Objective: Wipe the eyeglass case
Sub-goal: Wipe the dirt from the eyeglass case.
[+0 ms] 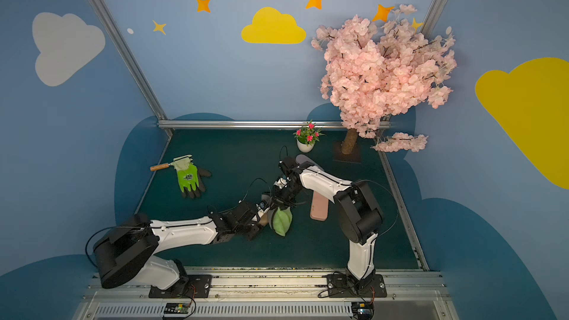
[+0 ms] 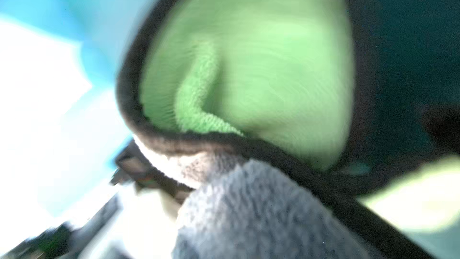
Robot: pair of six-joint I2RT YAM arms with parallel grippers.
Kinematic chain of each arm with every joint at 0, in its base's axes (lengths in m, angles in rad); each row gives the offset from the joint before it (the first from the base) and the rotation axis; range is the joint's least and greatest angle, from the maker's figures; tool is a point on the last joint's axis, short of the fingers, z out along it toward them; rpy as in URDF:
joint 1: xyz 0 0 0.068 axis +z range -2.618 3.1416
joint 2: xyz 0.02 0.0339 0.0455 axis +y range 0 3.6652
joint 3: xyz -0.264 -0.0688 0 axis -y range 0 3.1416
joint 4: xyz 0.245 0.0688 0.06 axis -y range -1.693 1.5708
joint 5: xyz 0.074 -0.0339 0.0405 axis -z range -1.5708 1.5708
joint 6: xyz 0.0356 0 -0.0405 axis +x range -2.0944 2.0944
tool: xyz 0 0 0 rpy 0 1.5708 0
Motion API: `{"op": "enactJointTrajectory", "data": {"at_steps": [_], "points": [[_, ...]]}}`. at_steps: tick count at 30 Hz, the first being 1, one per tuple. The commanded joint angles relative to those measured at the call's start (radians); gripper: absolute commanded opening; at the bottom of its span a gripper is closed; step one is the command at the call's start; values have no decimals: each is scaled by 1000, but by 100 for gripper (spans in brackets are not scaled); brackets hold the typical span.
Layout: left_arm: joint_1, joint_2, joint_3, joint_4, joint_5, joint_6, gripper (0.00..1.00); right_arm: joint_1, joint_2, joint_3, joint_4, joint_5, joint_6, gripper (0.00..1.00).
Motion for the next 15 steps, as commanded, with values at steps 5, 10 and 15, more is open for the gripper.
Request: {"op": "enactJointTrajectory", "data": {"at_steps": [5, 10, 15], "points": [[-12, -34, -19, 42, 8, 19, 3, -56, 71, -192, 279, -172, 194, 0], [-12, -34, -30, 50, 15, 23, 3, -164, 85, -104, -204, 283, -170, 0], [-18, -11, -28, 44, 9, 41, 3, -156, 12, 18, -342, 458, -287, 0]]}}
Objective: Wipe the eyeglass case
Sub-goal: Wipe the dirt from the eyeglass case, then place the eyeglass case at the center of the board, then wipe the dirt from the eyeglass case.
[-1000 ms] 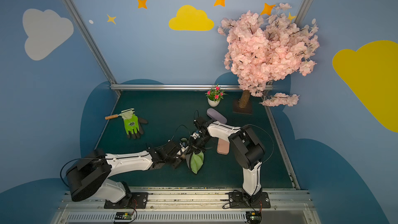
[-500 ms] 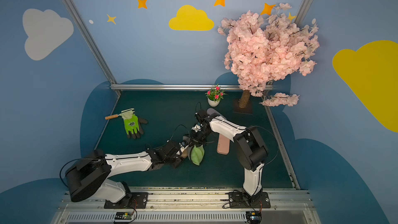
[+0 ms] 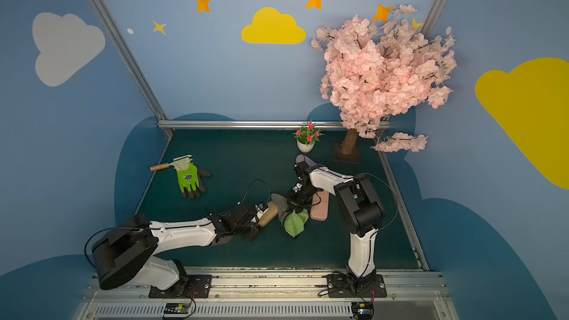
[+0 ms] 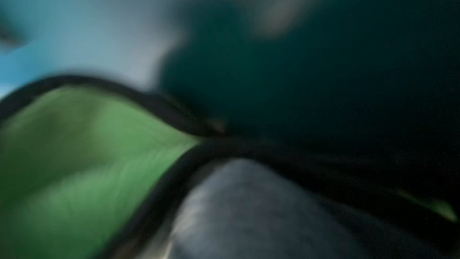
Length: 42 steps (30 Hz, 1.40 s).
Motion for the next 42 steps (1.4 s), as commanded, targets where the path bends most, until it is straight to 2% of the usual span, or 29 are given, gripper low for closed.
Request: {"op": "enactJointTrajectory", "data": {"at_steps": [1, 2, 3, 5, 6, 7, 8, 9, 14, 16, 22, 28, 32, 35, 38, 39, 42], "points": [[-13, 7, -2, 15, 13, 26, 4, 23, -81, 80, -163, 175, -130, 0], [-15, 17, 1, 13, 15, 27, 8, 20, -110, 100, -165, 124, -125, 0], [-20, 26, 4, 10, 14, 28, 17, 15, -131, 121, -170, 83, -121, 0], [-31, 49, 25, -11, 9, 28, 44, 3, -171, 160, -183, 34, -109, 0], [-33, 56, 38, -23, 8, 27, 55, -2, -184, 170, -186, 19, -105, 0], [-36, 62, 51, -37, 11, 31, 71, -5, -194, 178, -188, 4, -102, 0], [-40, 66, 62, -52, 15, 38, 78, -9, -201, 179, -188, -11, -97, 0], [-43, 64, 69, -62, 9, 40, 81, -8, -204, 181, -188, -24, -94, 0], [-47, -17, 62, -69, -40, 35, 87, -8, -211, 163, -154, -60, -75, 0], [-47, -58, 34, -42, -24, 34, 91, -9, -212, 146, -120, -90, -52, 0], [-43, -130, -35, 21, -5, -18, 89, 0, -192, 78, 11, -232, 42, 0], [-33, -83, -65, 52, -4, -26, 86, 68, -122, 163, 33, -289, 77, 0], [-34, -61, -63, 90, -33, -13, 87, 125, -36, 118, 153, -373, 173, 0], [-31, -67, -75, 138, -43, -8, 87, 120, 25, 78, 149, -307, 154, 0], [-31, -72, -91, 195, -30, -3, 87, 120, 119, 120, -26, -109, 4, 0], [-31, -67, -94, 214, -24, 3, 87, 118, 146, 118, -47, -83, -19, 0], [-27, -41, -77, 223, -12, 18, 87, 115, 176, 74, 0, -114, -13, 0]]}}
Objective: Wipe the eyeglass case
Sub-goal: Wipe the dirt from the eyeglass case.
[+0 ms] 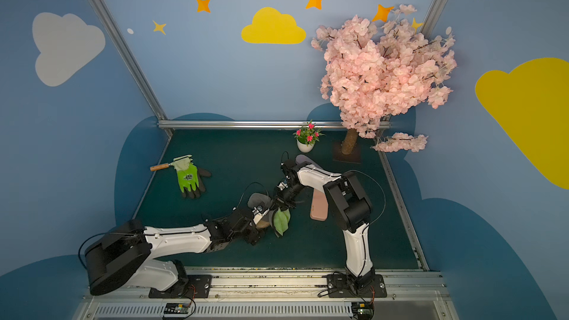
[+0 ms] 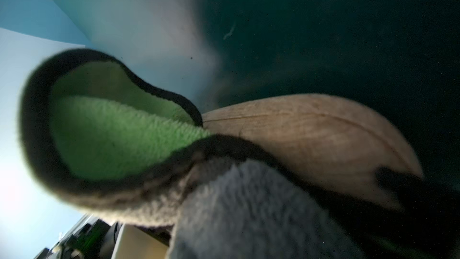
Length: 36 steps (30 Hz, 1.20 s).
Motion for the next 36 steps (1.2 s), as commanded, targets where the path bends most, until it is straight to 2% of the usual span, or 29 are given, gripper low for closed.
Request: {"op": "enactJointTrajectory", "data": {"at_steps": [1, 7, 10, 12, 15, 16, 21, 24, 29, 32, 36], "points": [[7, 27, 14, 55, 15, 22, 87, 1, 75, -52, -45, 166, -48, 0], [19, 78, 49, 45, 40, 33, 87, 6, 66, -52, -39, 170, -43, 0], [25, 104, 56, 40, 51, 38, 83, -2, 69, -59, -37, 169, -47, 0], [28, 119, 63, 17, 51, 40, 75, -17, 64, -65, -36, 174, -53, 0], [29, 118, 60, -36, 39, 27, 42, -49, 42, -67, -65, 217, -79, 0], [29, 112, 51, -45, 35, 21, 35, -67, 33, -57, -96, 255, -98, 0], [29, 98, 23, -13, 56, 17, 23, -142, -26, -6, -207, 483, -156, 0], [29, 106, 31, -12, 58, 24, 19, -96, -47, 27, -203, 409, -136, 0], [28, 100, 30, -6, 63, 29, 19, 50, -48, 43, -55, 116, 3, 0], [27, 90, 19, 8, 70, 35, 18, 106, -51, 69, 0, 51, 64, 0], [27, 83, 4, 35, 76, 38, 17, 84, -59, 35, 61, 7, 99, 0]]}}
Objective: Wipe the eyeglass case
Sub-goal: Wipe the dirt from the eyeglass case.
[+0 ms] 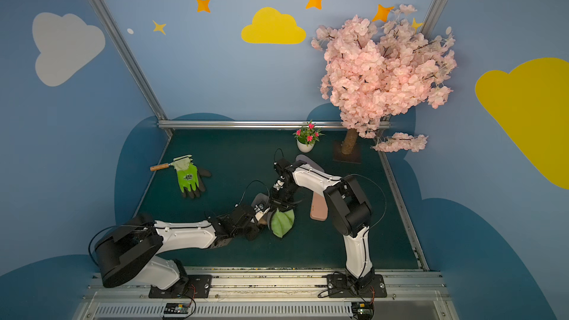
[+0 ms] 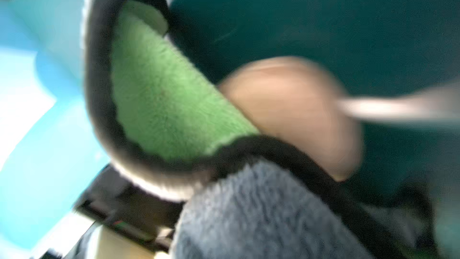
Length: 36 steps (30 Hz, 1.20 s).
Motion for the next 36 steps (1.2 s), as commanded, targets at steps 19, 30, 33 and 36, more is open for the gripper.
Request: {"op": "enactJointTrajectory", "data": {"at_steps": [19, 30, 33, 36], "points": [[-5, -6, -33, 40, 59, 14, 8, 12, 24, 121, -130, 82, -42, 0], [-4, -21, -45, 41, 49, 9, 8, -36, -32, -50, 170, -198, 133, 0], [-2, -14, -41, 43, 49, 9, 8, -8, -71, -15, 219, -266, 186, 0], [-3, -6, -35, 42, 47, 9, 8, 20, -62, -41, 315, -307, 274, 0]]}}
